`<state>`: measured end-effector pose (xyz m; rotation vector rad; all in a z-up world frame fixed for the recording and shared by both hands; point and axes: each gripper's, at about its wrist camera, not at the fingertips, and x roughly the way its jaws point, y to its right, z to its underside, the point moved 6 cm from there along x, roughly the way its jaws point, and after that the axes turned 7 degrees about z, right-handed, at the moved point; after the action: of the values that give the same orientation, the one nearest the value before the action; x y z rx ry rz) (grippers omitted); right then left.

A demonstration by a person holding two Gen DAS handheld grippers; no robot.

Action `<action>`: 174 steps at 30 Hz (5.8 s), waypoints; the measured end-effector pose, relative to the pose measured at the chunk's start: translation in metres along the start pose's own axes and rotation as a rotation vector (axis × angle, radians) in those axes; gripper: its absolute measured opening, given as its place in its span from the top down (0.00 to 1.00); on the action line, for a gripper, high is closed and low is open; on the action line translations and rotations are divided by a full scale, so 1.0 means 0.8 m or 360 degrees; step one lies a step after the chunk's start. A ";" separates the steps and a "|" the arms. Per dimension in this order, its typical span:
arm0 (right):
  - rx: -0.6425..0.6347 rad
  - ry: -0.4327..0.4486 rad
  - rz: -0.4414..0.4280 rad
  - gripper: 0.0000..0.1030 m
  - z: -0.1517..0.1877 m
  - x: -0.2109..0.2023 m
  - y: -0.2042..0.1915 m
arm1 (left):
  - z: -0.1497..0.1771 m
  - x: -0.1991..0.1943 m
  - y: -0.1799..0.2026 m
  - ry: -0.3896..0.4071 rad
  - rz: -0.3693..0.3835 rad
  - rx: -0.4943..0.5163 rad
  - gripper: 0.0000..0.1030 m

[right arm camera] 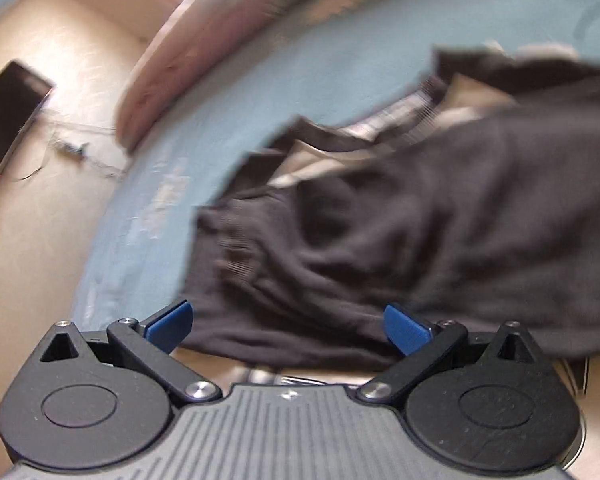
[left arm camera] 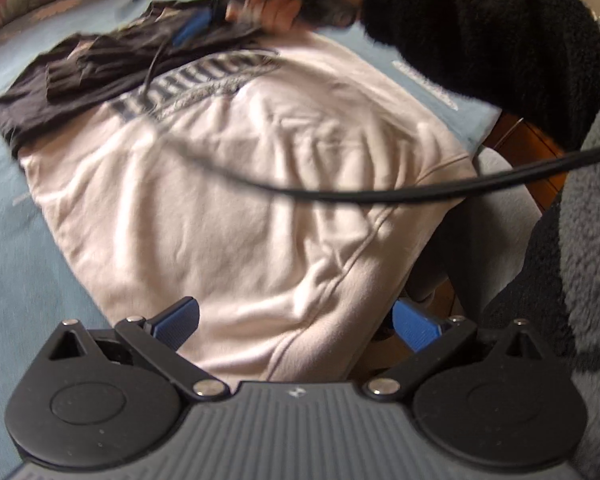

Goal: Fold clothes

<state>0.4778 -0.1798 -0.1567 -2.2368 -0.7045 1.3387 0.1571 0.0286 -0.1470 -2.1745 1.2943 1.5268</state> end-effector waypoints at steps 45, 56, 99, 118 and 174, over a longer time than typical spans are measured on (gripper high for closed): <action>0.0004 0.0344 0.0216 0.00 -0.105 -0.094 0.128 | -0.069 0.023 -0.059 0.0054 -0.0159 -0.0144 0.01; 0.0073 0.0258 0.0223 0.00 -0.194 0.024 0.149 | -0.122 0.028 -0.128 0.0061 -0.0330 -0.0161 0.01; -0.0505 0.0161 0.1049 0.00 -0.111 -0.012 0.153 | -0.389 0.071 -0.377 0.0460 -0.0237 -0.0839 0.01; -0.0536 0.0079 0.0640 0.00 -0.095 -0.084 0.140 | -0.362 0.036 -0.303 0.0493 -0.0172 -0.0586 0.01; -0.0818 -0.0137 0.0795 0.00 0.194 -0.153 0.083 | -0.075 0.045 -0.085 0.0211 -0.0186 -0.0232 0.01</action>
<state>0.3029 -0.2908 -0.1824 -2.9219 -0.5870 1.6308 0.2506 0.0152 -0.1714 -2.4326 1.0999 1.4978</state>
